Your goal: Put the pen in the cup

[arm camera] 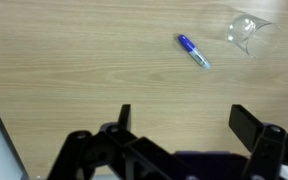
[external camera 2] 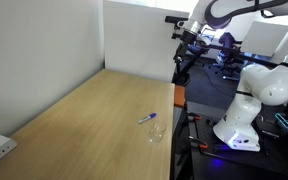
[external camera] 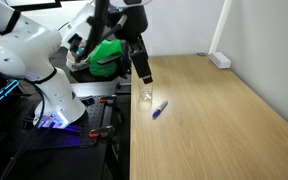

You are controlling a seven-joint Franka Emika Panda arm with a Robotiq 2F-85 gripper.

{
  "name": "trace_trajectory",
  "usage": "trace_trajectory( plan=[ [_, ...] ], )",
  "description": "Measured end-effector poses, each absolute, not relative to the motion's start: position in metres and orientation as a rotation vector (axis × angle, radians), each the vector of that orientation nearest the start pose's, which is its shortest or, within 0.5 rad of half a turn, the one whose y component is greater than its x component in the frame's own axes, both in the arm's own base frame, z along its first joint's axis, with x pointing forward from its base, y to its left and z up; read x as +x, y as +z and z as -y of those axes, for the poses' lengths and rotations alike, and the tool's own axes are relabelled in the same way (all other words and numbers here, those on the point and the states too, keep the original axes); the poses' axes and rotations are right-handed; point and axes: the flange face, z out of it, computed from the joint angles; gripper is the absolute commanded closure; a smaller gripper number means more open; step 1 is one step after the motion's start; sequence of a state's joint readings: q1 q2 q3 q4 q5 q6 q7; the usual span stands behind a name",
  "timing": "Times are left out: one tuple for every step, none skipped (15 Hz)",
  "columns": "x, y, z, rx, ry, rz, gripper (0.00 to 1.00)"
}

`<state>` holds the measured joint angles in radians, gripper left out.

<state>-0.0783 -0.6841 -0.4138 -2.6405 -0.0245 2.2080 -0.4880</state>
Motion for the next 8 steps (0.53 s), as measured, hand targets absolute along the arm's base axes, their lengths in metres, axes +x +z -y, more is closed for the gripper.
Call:
trace_trajectory(
  plan=[
    [0.33,0.458,0.171,-2.992,-0.458,0.122,0.0],
    [0.335,0.455,0.165,-2.996,-0.474,0.143,0.0],
    [0.34,0.451,0.158,-2.999,-0.487,0.167,0.0],
    [0.345,0.447,0.152,-3.003,-0.497,0.19,0.0],
    [0.349,0.443,0.147,-3.005,-0.502,0.213,0.0],
    [0.353,0.439,0.142,-3.006,-0.501,0.241,0.0],
    [0.357,0.435,0.137,-3.004,-0.496,0.276,0.0],
    [0.36,0.43,0.133,-3.001,-0.486,0.313,0.0]
  ],
)
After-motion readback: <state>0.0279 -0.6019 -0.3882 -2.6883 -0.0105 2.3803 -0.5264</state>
